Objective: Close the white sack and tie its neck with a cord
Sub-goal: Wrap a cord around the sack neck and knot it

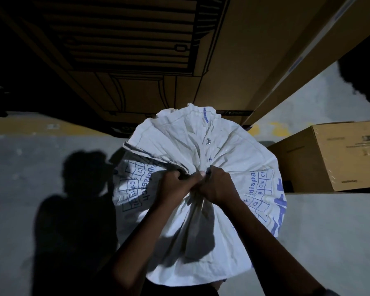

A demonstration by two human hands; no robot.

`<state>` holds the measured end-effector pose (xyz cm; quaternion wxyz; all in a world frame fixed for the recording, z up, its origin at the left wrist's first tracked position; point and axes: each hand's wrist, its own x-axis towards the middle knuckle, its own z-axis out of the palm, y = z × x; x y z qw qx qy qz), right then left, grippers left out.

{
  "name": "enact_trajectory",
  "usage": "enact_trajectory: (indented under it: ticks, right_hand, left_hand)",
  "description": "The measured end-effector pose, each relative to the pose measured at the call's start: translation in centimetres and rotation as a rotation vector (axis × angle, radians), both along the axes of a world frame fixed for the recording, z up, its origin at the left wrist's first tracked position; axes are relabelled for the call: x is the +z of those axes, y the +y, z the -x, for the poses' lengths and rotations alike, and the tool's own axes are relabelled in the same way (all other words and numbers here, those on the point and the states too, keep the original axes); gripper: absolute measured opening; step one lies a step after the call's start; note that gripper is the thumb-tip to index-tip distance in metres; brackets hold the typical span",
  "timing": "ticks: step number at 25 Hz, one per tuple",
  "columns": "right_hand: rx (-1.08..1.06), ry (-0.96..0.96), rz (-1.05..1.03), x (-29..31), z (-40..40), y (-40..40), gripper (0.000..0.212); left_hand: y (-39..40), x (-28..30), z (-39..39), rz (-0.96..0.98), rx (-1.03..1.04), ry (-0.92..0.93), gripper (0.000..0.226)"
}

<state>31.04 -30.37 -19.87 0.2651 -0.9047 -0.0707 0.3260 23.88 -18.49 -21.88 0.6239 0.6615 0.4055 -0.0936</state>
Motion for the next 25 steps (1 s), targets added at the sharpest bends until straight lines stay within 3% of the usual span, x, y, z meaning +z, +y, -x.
enact_trajectory:
  ticks: [5,7,9,13,15,17,19,21,25]
  right_hand:
    - [-0.115,-0.005,-0.072,-2.3,0.9,0.3,0.072]
    - [-0.205,0.02,-0.122,-2.4,1.4,0.1,0.058]
    - [-0.201,0.023,-0.137,-2.9,1.6,-0.5,0.053]
    - [-0.229,0.012,-0.127,-3.4,0.9,-1.8,0.031]
    - [-0.242,0.08,-0.149,-2.5,0.2,-2.0,0.032]
    - [-0.288,0.159,-0.176,-1.2,-0.2,-2.1,0.043]
    - [-0.314,0.197,-0.187,-0.2,-0.4,-2.1,0.04]
    - [-0.336,0.185,-0.18,0.9,-0.4,-2.2,0.034]
    - [-0.338,0.12,-0.177,3.6,0.3,-1.9,0.029]
  left_hand:
    - [-1.0,-0.7,-1.8,0.005,0.177,0.021,0.043]
    - [-1.3,-0.8,-1.2,-0.124,0.151,-0.018,0.044]
    - [-1.9,0.1,-0.7,-0.154,0.097,-0.103,0.017]
    - [-2.3,1.9,0.5,-0.165,-0.055,-0.175,0.02]
    - [-2.2,1.8,1.7,-0.199,-0.179,-0.195,0.022]
    - [-2.5,1.8,2.7,-0.226,-0.391,-0.161,0.06]
    - [-3.3,1.7,2.9,-0.439,-0.595,-0.102,0.096]
    - [-4.2,1.8,2.4,-0.665,-0.656,-0.027,0.099]
    - [-4.6,3.1,2.1,-0.693,-0.581,0.037,0.085]
